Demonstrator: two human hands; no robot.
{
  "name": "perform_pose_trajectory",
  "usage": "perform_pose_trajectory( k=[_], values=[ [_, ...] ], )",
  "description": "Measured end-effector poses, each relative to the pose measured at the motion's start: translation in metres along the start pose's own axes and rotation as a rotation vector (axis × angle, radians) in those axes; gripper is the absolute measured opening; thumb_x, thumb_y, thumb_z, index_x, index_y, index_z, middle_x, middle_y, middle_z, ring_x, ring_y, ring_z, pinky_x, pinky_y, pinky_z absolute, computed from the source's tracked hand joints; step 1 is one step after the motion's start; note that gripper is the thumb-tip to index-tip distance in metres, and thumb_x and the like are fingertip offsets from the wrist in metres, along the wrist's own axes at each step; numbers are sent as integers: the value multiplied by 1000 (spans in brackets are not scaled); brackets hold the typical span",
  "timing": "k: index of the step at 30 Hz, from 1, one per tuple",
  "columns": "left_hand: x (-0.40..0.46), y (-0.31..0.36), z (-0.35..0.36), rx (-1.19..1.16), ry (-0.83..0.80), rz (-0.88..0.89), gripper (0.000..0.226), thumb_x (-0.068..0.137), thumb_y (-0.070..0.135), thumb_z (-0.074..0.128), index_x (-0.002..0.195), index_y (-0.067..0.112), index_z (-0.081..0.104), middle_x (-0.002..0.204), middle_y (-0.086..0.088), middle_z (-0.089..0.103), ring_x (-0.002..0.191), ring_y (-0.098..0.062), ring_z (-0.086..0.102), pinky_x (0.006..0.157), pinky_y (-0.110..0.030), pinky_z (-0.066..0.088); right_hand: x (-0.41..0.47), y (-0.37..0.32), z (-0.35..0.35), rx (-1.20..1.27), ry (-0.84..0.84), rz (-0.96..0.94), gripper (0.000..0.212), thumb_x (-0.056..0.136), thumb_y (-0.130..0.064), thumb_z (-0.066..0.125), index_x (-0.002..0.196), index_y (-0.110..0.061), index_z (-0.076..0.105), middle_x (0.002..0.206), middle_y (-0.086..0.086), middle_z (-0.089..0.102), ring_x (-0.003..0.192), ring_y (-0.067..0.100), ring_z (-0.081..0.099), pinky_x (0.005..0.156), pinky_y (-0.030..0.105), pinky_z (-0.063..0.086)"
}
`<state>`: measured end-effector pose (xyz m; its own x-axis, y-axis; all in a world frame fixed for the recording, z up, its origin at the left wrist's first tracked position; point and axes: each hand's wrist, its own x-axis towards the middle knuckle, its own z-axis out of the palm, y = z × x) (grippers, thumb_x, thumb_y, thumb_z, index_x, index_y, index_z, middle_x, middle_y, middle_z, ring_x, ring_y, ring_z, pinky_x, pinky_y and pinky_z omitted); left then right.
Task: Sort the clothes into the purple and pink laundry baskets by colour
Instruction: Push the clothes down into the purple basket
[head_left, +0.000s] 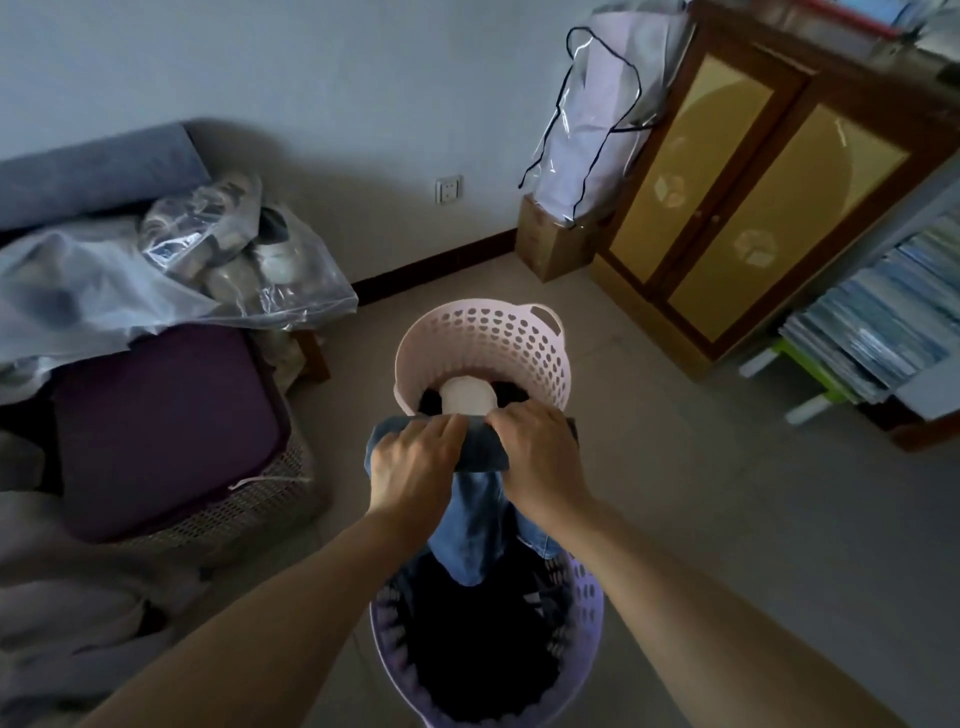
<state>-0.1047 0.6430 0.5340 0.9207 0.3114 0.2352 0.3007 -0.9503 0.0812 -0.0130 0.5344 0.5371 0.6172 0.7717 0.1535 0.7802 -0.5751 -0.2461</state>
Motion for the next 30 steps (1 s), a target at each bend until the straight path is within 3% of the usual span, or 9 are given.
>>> perform_pose_trajectory(
  k=[6, 11, 16, 20, 22, 23, 25, 26, 30],
  values=[
    [3, 2, 56, -16, -92, -38, 42, 33, -4, 81, 63, 15, 59, 48, 4, 51, 37, -18, 50, 38, -19, 23, 4, 21, 45, 40, -137, 39, 29, 64, 14, 58, 84, -8, 62, 79, 9, 62, 80, 31, 58, 74, 40, 44],
    [6, 5, 76, -49, -53, -78, 38, 37, -6, 78, 62, 14, 56, 50, 2, 53, 42, -20, 52, 40, -21, 24, 4, 33, 62, 59, -69, 48, 25, 63, 11, 57, 79, -8, 62, 72, 7, 60, 75, 30, 58, 71, 40, 48],
    [-12, 11, 98, -150, -114, -57, 41, 31, 7, 84, 58, 18, 56, 53, 6, 57, 47, -15, 57, 42, -18, 30, -20, 38, 84, 50, -111, 94, 48, 29, -5, 84, 72, -15, 65, 68, -1, 63, 66, 23, 63, 65, 30, 52],
    [-50, 20, 136, -214, -254, -33, 43, 29, 13, 84, 60, 18, 55, 55, 5, 58, 49, -17, 60, 41, -19, 39, -57, 43, 122, 81, -257, 149, 57, 14, -11, 87, 65, -22, 63, 63, -6, 61, 59, 16, 62, 66, 23, 41],
    [-71, 24, 155, -236, -368, -26, 46, 27, 18, 87, 60, 20, 55, 54, 6, 58, 48, -16, 60, 40, -18, 40, -76, 47, 141, 92, -388, 162, 55, 25, -13, 90, 73, -21, 64, 71, -5, 62, 66, 17, 63, 70, 21, 38],
    [-81, 26, 166, -242, -436, -40, 48, 26, 23, 88, 60, 21, 55, 54, 7, 58, 48, -14, 60, 39, -18, 40, -84, 48, 147, 89, -467, 165, 49, 42, -14, 90, 85, -18, 66, 84, -2, 64, 78, 19, 63, 76, 22, 41],
    [-96, 30, 182, -230, -568, -68, 48, 30, 33, 89, 62, 23, 54, 56, 7, 59, 50, -13, 60, 43, -20, 38, -98, 50, 161, 69, -641, 160, 40, 78, -10, 72, 116, -12, 57, 117, 6, 54, 106, 26, 54, 91, 30, 40],
    [-103, 30, 189, -243, -616, -95, 42, 39, 32, 86, 67, 22, 56, 63, 7, 61, 58, -16, 63, 49, -23, 38, -104, 52, 167, 65, -711, 164, 40, 86, -8, 63, 124, -11, 52, 126, 8, 47, 111, 29, 50, 94, 33, 39],
    [-100, 30, 197, -268, -761, -139, 27, 84, 22, 54, 110, 22, 52, 109, 2, 65, 104, -24, 58, 84, -27, 31, -100, 61, 182, 39, -886, 156, 37, 89, -6, 59, 125, -11, 50, 129, 10, 46, 115, 29, 50, 97, 35, 40]
  ],
)
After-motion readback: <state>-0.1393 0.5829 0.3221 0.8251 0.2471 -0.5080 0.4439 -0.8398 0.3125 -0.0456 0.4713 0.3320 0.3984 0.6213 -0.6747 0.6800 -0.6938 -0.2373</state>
